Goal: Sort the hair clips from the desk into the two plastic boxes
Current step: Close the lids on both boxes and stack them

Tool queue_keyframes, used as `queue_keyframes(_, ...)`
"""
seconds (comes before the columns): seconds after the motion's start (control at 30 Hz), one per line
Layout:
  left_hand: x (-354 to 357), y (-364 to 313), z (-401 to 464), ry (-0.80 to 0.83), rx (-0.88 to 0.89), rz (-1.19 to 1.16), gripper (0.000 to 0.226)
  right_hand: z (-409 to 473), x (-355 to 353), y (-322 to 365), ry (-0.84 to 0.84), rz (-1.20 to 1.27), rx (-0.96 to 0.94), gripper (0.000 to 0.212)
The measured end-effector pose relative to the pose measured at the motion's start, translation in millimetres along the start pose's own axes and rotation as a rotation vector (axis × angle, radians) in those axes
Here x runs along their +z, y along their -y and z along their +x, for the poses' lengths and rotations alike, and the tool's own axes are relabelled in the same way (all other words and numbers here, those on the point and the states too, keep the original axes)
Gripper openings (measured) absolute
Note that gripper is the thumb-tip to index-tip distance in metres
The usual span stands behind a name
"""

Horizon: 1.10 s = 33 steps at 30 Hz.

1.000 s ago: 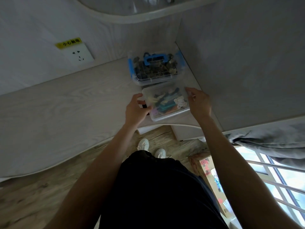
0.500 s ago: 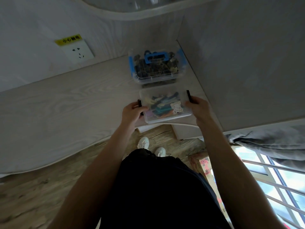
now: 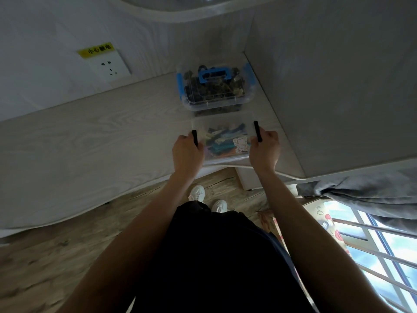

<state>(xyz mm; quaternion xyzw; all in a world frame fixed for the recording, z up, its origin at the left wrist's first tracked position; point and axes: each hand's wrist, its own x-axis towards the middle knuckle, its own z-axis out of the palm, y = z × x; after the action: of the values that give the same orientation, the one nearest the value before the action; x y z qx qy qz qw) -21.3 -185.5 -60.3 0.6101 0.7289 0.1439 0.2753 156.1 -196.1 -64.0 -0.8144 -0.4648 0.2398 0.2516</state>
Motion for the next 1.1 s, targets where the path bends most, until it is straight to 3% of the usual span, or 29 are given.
queue_keyframes(0.17,-14.7,-0.5,-4.4,0.157,-0.004,-0.217,0.03,-3.6,-15.2,4.3,0.048,0.136,-0.017,0.038)
queue_keyframes(0.27,-45.5,-2.0,-13.0,0.125,-0.012,-0.473,0.006,-12.7,-35.1,8.6,0.012,0.348,-0.027,0.036)
queue_keyframes(0.4,-83.2,-9.5,-8.8,0.037,0.025,-0.802,0.033,-12.5,-53.2,22.8,-0.045,0.635,-0.004,0.03)
queue_keyframes(0.5,-93.5,-18.7,12.8,-0.039,0.078,-0.793,0.035,2.4,-54.0,40.1,-0.016,0.715,-0.051,0.031)
queue_keyframes(0.63,-93.0,-23.0,49.9,-0.104,0.092,-0.765,0.038,39.3,-46.8,65.6,0.073,0.62,-0.196,0.047)
queue_keyframes(0.73,-93.7,-23.6,75.6,-0.017,0.171,-0.712,0.044,65.4,-42.1,80.7,0.102,0.53,-0.262,0.048)
queue_keyframes(0.83,-92.1,-20.4,93.4,0.031,0.225,-0.662,0.055,83.5,-36.9,88.0,0.067,0.51,-0.303,0.044)
queue_keyframes(1.03,-80.9,-19.1,99.7,-0.002,0.192,-0.643,0.053,89.7,-23.3,82.4,0.067,0.533,-0.306,0.039)
queue_keyframes(1.1,-74.8,-9.9,96.6,-0.048,0.108,-0.721,0.046,83.1,-18.6,72.4,-0.048,0.529,-0.245,0.034)
